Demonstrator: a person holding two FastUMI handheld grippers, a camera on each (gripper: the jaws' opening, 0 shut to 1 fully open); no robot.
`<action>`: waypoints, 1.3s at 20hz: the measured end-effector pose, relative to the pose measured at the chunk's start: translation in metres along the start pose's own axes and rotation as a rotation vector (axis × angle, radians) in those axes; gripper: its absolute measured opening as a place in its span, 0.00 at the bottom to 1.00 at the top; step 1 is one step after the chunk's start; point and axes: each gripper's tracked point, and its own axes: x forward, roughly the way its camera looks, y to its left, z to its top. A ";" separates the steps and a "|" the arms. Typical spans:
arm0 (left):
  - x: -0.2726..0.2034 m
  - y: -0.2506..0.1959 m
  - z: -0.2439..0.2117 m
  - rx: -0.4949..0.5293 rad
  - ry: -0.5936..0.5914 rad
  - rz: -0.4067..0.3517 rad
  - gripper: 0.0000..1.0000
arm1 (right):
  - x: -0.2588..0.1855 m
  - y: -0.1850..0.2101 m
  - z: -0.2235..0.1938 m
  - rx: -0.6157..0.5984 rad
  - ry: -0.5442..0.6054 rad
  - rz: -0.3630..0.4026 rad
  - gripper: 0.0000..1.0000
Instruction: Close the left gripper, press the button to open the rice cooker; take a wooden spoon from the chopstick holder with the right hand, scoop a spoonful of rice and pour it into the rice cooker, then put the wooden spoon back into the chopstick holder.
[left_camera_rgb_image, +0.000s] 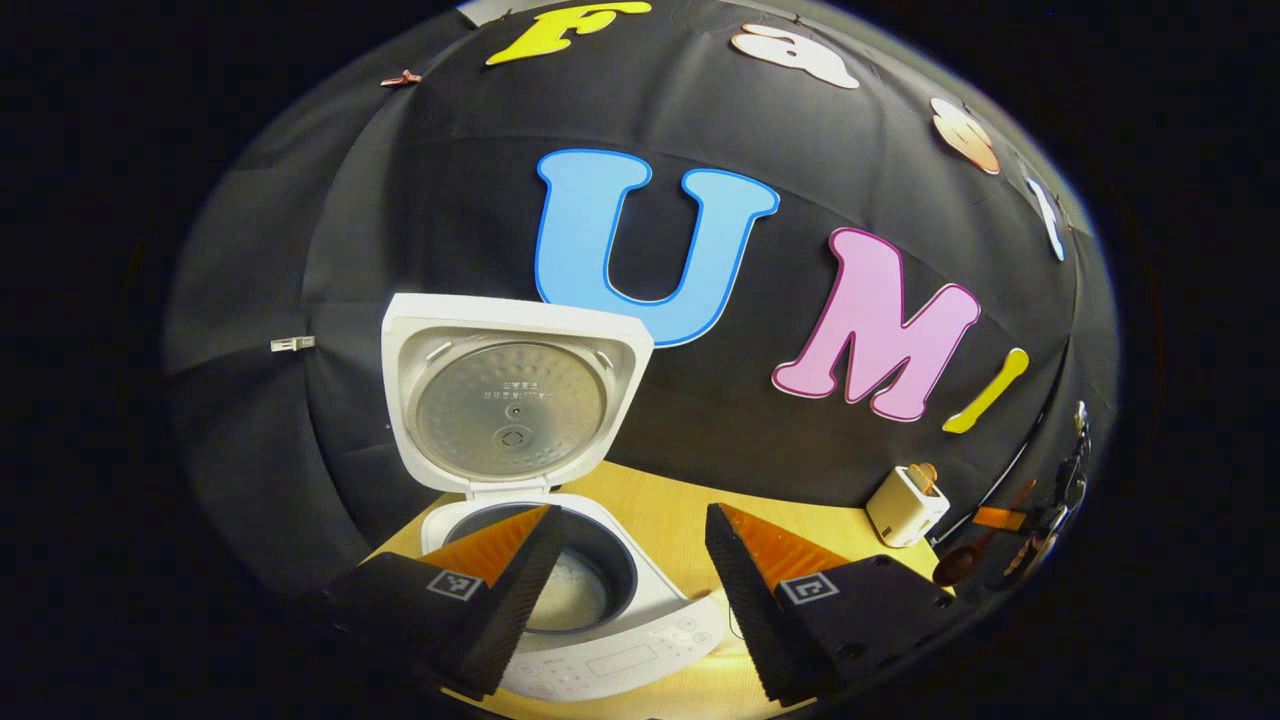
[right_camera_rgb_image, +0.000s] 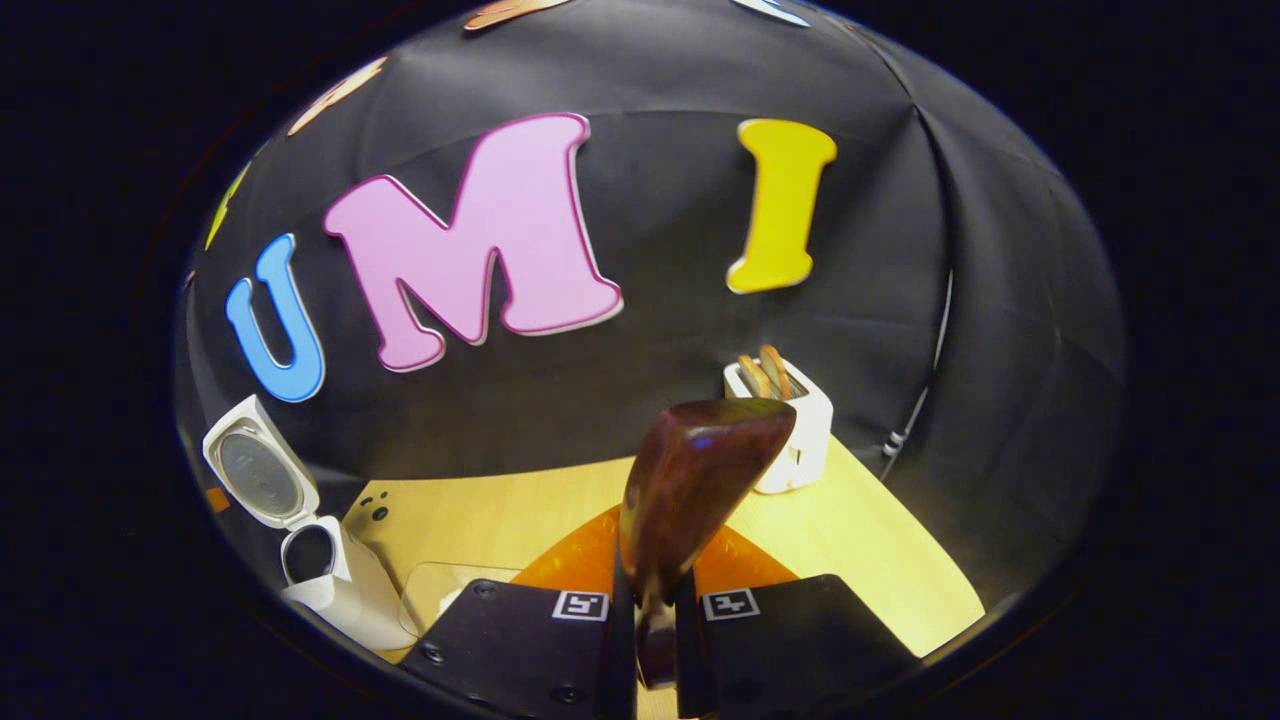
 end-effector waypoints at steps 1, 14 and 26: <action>-0.001 0.003 0.006 0.001 -0.014 0.016 0.92 | 0.002 -0.007 -0.012 0.019 0.024 -0.006 0.19; -0.021 0.016 0.025 -0.013 -0.046 0.121 0.92 | 0.043 -0.044 -0.114 0.069 0.203 -0.041 0.19; -0.033 0.021 0.026 -0.012 -0.054 0.140 0.92 | 0.037 -0.045 -0.151 0.162 0.305 -0.023 0.23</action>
